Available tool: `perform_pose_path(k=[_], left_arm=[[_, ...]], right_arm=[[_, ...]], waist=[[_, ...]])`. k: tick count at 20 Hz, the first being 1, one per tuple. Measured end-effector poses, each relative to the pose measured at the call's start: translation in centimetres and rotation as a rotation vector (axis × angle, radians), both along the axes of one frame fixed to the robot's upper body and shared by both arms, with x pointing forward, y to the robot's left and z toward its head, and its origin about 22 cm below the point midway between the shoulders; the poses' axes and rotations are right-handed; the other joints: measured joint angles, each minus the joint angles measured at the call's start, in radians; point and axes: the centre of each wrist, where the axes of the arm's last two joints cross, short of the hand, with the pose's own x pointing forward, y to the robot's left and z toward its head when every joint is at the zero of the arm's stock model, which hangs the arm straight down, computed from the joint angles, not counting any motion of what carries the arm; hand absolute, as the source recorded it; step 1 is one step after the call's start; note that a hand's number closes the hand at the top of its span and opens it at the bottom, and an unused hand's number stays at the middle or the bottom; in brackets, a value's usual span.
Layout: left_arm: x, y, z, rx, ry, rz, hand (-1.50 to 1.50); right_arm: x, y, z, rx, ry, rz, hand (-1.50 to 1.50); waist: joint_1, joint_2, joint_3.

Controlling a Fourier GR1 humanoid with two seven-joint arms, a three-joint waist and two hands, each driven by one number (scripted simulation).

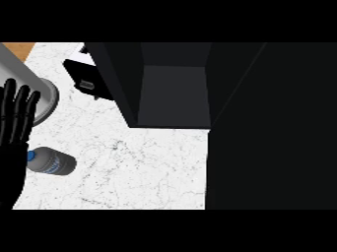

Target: Pick up the bottled water, place it into the cabinet and close the cabinet

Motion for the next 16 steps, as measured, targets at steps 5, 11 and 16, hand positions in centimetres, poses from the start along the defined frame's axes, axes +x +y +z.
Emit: perform_pose_path(k=[5,11,16], left_arm=[[-2.0,1.4,-0.1,-0.018,-0.02,0.169,-1.5],[-4.9,2.0,-0.5,-0.232,0.062,0.344,-1.5],[-8.7,1.3,0.3,-0.31,0.096,0.38,-1.5]], right_arm=[[-1.9,-0.8,-0.5,-0.026,0.051,-0.022,-1.5],[-4.9,-0.5,-1.0,0.069,0.149,0.101,-1.5],[-8.1,-0.9,-0.2,0.098,0.182,0.144,-1.5]], waist=[[-0.002,-0.005,0.031],[0.0,-0.009,0.04],[-0.002,-0.008,0.042]])
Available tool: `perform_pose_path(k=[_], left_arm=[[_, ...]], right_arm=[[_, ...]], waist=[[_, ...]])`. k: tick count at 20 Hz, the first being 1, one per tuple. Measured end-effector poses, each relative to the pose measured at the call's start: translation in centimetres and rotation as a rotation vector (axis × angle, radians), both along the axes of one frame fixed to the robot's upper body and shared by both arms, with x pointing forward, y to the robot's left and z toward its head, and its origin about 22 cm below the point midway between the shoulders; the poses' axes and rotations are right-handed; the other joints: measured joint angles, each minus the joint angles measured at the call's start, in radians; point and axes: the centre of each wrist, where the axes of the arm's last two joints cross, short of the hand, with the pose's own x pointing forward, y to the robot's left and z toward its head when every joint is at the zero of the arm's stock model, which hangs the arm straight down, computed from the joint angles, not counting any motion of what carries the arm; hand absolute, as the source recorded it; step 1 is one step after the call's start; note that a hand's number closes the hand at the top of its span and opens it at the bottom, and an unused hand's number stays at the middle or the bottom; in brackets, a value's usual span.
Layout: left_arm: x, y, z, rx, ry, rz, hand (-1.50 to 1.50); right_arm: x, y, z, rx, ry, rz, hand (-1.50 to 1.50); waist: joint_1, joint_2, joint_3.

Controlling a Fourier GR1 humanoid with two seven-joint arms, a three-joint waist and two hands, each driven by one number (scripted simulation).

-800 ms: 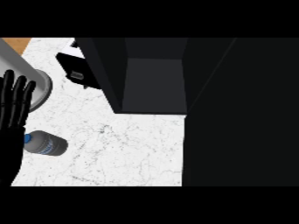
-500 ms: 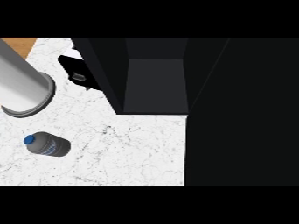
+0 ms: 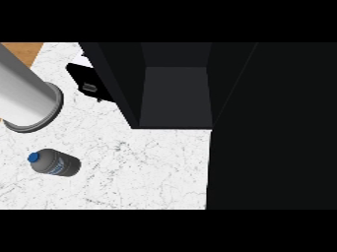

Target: Pick up the bottled water, place it into the cabinet and close the cabinet

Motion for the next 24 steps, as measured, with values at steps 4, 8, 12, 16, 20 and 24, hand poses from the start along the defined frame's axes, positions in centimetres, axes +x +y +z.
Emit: perform_pose_path(k=[4,8,12,16,20,24], left_arm=[[-1.6,-1.0,0.0,-0.024,0.01,0.017,-1.5],[-3.1,-1.5,-0.6,-0.022,0.045,0.026,-1.5],[-3.8,-1.9,-1.0,-0.02,0.054,0.036,-1.5],[-4.4,-2.3,-1.3,-0.023,0.062,0.042,-1.5],[-4.3,-2.0,-1.7,-0.019,0.06,0.053,-1.5],[-3.9,-1.6,-2.4,-0.036,0.075,0.071,-1.5]], right_arm=[[-1.9,-0.2,0.0,-0.009,0.019,0.008,-1.5],[-2.6,-0.8,-0.2,-0.023,0.035,-0.006,-1.5],[-3.5,-1.0,-0.7,-0.023,0.055,-0.005,-1.5],[-4.3,-0.9,-1.0,-0.02,0.066,0.007,-1.5],[-5.1,-1.3,-1.3,-0.025,0.067,0.005,-1.5],[-5.8,-1.6,-1.5,-0.034,0.069,0.002,-1.5]], waist=[[-0.003,0.001,0.001],[-0.001,0.0,0.001],[-0.003,0.0,0.001],[-0.004,0.0,0.001],[-0.008,0.001,0.001],[-0.011,0.002,0.0]])
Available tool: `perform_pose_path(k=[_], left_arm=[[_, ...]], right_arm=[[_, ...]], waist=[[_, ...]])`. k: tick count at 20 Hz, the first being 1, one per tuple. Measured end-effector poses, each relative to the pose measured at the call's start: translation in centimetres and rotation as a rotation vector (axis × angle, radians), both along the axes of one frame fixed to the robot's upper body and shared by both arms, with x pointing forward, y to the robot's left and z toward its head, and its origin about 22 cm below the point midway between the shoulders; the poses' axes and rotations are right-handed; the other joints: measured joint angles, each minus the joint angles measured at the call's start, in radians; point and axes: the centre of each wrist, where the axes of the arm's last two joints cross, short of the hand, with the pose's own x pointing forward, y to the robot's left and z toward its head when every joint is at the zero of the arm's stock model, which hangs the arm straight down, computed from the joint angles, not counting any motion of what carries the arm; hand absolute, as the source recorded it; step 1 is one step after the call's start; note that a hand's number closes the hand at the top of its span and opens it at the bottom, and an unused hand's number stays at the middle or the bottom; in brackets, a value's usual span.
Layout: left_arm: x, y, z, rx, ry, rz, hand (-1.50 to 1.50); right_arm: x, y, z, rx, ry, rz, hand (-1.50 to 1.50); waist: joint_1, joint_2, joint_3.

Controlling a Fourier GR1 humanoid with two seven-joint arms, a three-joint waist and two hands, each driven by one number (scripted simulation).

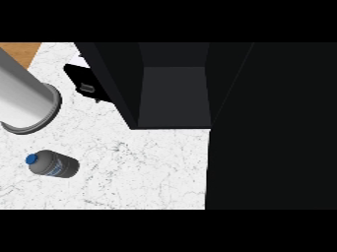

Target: Pick up the bottled water, place it into the cabinet and close the cabinet

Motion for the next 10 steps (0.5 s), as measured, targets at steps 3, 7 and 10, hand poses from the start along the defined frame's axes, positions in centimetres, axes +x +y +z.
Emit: perform_pose_path(k=[3,7,10], left_arm=[[0.4,0.4,-0.5,-0.021,0.015,0.014,-1.5],[1.7,1.3,-2.4,-0.061,0.035,0.031,-1.5],[2.4,2.4,-4.1,-0.082,0.045,0.047,-1.5]], right_arm=[[-0.5,0.1,-0.1,0.008,0.001,0.011,-1.5],[-1.2,-0.3,-0.3,-0.005,0.01,0.015,-1.5],[-1.8,-0.3,-0.5,0.008,0.009,0.017,-1.5]], waist=[[-0.003,0.001,0.0],[-0.005,0.001,-0.001],[-0.007,0.001,-0.001]])
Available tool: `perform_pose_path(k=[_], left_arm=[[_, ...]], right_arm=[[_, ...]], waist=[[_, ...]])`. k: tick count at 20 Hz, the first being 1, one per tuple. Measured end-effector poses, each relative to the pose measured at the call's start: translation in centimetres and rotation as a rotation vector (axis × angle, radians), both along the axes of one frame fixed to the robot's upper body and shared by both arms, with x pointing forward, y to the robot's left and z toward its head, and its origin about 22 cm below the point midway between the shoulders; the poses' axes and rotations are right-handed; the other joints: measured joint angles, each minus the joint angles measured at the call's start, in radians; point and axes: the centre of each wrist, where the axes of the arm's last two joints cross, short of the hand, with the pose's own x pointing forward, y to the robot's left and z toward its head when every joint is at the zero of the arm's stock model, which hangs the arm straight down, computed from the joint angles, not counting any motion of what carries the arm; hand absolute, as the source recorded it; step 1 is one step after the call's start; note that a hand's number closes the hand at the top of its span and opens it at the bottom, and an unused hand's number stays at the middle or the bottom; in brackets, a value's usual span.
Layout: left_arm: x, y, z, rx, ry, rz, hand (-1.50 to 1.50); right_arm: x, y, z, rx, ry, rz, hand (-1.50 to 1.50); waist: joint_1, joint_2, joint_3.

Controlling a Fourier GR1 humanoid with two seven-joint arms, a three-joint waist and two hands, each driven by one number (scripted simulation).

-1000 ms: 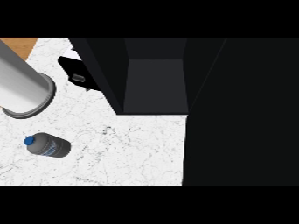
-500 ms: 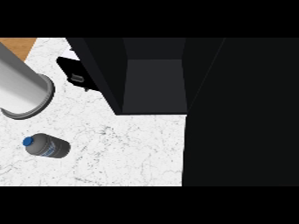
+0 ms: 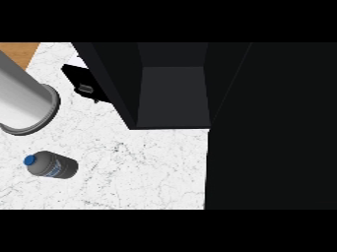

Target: Pick up the bottled water, place it into the cabinet and close the cabinet

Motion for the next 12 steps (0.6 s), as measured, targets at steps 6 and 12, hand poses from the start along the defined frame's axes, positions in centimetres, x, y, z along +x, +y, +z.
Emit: perform_pose_path(k=[6,12], left_arm=[[1.0,2.2,-3.8,-0.005,0.057,0.009,-1.5],[2.3,3.6,-8.0,-0.019,0.106,0.007,-1.5]], right_arm=[[-1.1,0.0,-0.3,0.014,0.001,0.01,-1.5],[-2.1,-0.1,-0.5,0.023,0.002,0.014,-1.5]], waist=[[-0.003,0.0,0.0],[-0.005,0.002,0.0]])
